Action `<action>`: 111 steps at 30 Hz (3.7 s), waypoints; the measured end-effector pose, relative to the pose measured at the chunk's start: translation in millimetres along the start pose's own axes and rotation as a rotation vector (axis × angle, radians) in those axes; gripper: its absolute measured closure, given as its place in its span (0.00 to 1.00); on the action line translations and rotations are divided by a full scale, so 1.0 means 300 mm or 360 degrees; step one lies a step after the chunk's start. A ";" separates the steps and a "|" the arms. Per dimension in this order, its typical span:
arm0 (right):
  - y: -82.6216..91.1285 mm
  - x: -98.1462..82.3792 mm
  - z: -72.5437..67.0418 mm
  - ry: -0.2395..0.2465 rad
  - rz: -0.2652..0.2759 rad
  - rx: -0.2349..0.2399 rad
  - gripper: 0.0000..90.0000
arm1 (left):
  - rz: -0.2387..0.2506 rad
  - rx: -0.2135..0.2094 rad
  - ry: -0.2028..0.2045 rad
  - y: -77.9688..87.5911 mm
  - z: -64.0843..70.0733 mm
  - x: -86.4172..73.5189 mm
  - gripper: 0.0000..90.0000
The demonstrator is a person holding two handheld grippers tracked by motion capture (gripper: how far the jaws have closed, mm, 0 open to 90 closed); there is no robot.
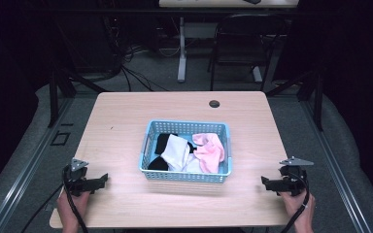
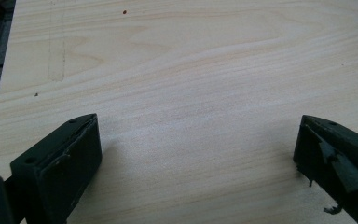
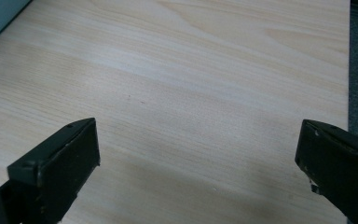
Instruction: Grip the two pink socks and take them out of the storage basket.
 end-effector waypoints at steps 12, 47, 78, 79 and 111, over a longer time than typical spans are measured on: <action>0.122 0.142 -0.033 0.0123 -0.0095 0.0046 0.00 | 0.0003 -0.0003 -0.0002 -0.002 0.000 0.002 0.01; 0.232 0.475 -0.305 0.0506 -0.0097 0.0249 0.00 | -0.0009 -0.0012 -0.0010 -0.003 0.001 0.003 0.01; -0.143 0.509 -0.629 0.0866 -0.0648 0.0463 0.18 | -0.0007 -0.0019 -0.0015 -0.005 0.001 0.005 0.01; -0.157 0.501 -0.625 0.0865 -0.0712 0.0426 0.26 | -0.0008 -0.0019 -0.0015 -0.005 0.001 0.004 0.01; -0.081 0.535 -0.626 0.0807 -0.0702 0.0412 0.99 | -0.0003 -0.0022 -0.0018 -0.006 0.001 0.006 0.01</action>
Point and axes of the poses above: each handheld gripper's, and its own axes: y roughly backward along the jaws, x roughly out of its top, z roughly to its right, the point moved 7 cm from there along -y, roughly forward along the jaws, and after that the axes turned 7 degrees about -x, right-handed, at the moved point
